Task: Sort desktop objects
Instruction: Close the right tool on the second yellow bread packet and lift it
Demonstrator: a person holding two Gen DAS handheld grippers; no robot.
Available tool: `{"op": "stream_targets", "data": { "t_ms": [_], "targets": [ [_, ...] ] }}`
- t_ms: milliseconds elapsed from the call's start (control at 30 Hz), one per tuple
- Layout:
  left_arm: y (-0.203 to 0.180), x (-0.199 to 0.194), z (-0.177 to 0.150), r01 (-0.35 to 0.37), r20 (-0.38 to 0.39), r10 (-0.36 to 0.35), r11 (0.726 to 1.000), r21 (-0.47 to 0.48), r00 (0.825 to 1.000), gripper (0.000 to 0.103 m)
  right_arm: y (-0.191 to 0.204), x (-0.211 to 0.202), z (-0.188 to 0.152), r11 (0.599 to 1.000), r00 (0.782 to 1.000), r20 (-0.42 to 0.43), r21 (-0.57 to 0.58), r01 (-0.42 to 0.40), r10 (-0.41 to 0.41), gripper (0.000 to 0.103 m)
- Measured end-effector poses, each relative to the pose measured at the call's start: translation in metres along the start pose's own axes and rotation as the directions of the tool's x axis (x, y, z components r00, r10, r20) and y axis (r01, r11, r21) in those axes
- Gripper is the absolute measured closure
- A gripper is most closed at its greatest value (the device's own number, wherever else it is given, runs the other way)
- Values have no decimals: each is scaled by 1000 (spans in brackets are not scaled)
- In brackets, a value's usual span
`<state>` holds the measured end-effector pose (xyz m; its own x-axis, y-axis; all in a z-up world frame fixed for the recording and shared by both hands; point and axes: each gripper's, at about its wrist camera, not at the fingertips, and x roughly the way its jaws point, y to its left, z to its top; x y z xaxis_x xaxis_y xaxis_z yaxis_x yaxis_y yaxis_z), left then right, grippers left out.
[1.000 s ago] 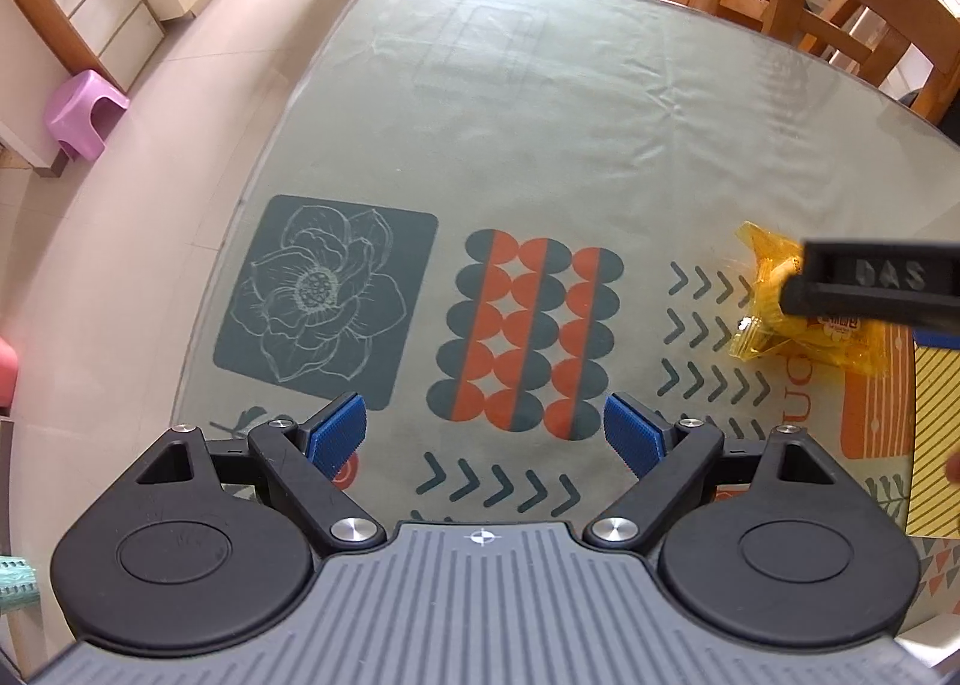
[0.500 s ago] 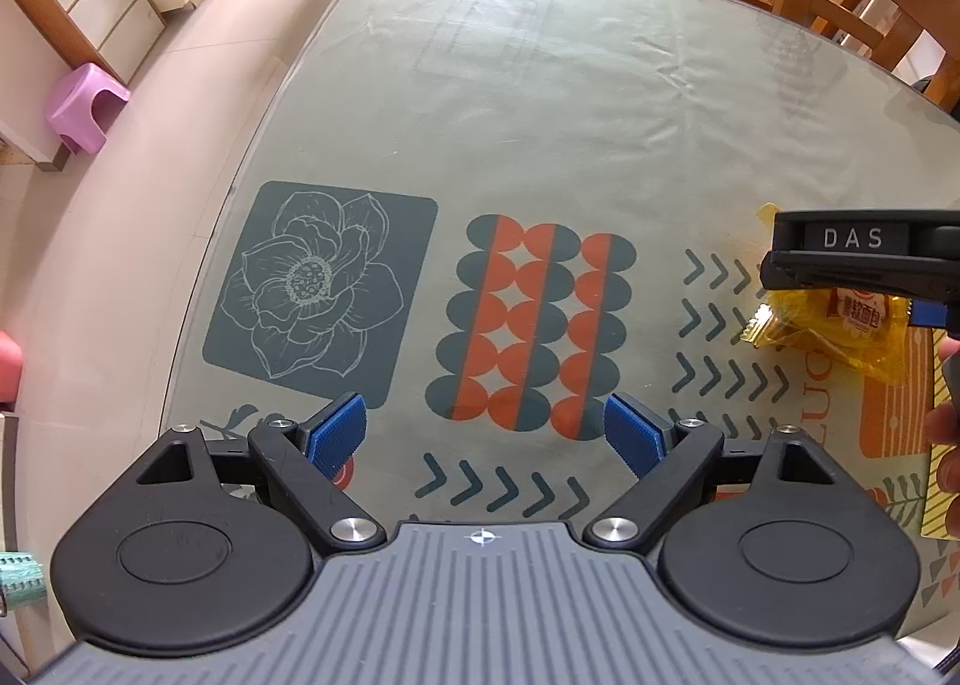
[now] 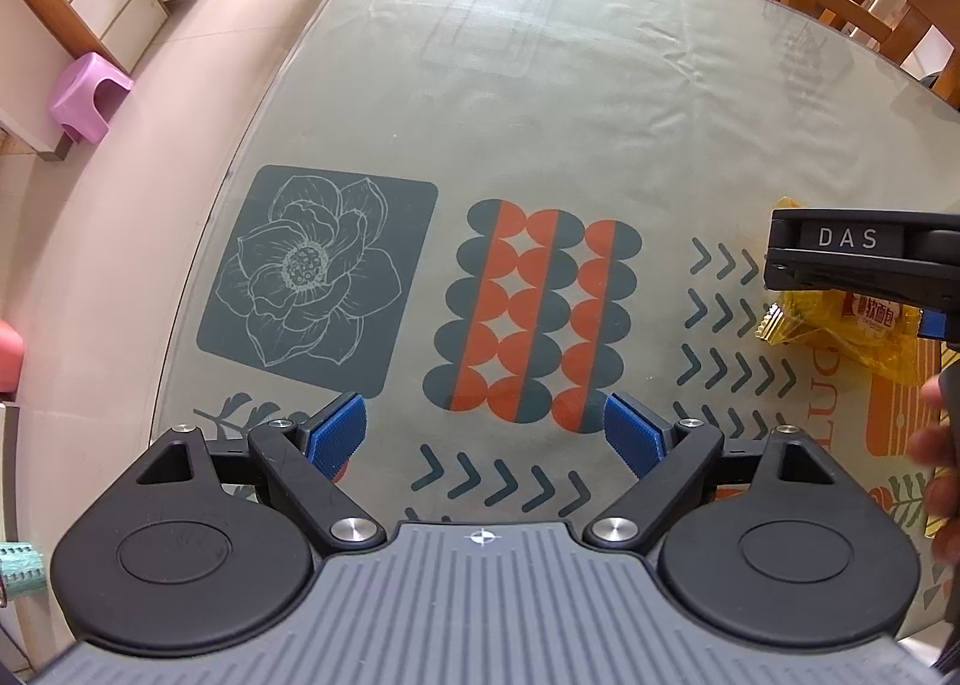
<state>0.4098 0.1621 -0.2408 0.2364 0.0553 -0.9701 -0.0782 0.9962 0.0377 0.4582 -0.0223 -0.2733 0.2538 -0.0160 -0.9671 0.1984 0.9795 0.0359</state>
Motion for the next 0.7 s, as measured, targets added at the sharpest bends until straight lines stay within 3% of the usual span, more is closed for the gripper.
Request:
{"op": "stream_targets", "data": {
  "t_ms": [533, 700],
  "targets": [
    [2, -3, -5, -11, -8, 11, 1000, -13, 1000, 0, 1, 1, -1, 1000, 1000, 17, -5, -8, 8, 0],
    [3, -3, -6, -11, -14, 11, 1000, -21, 1000, 0, 3, -4, -1, 999, 999, 28, -27, -17, 17, 19]
  ]
}}
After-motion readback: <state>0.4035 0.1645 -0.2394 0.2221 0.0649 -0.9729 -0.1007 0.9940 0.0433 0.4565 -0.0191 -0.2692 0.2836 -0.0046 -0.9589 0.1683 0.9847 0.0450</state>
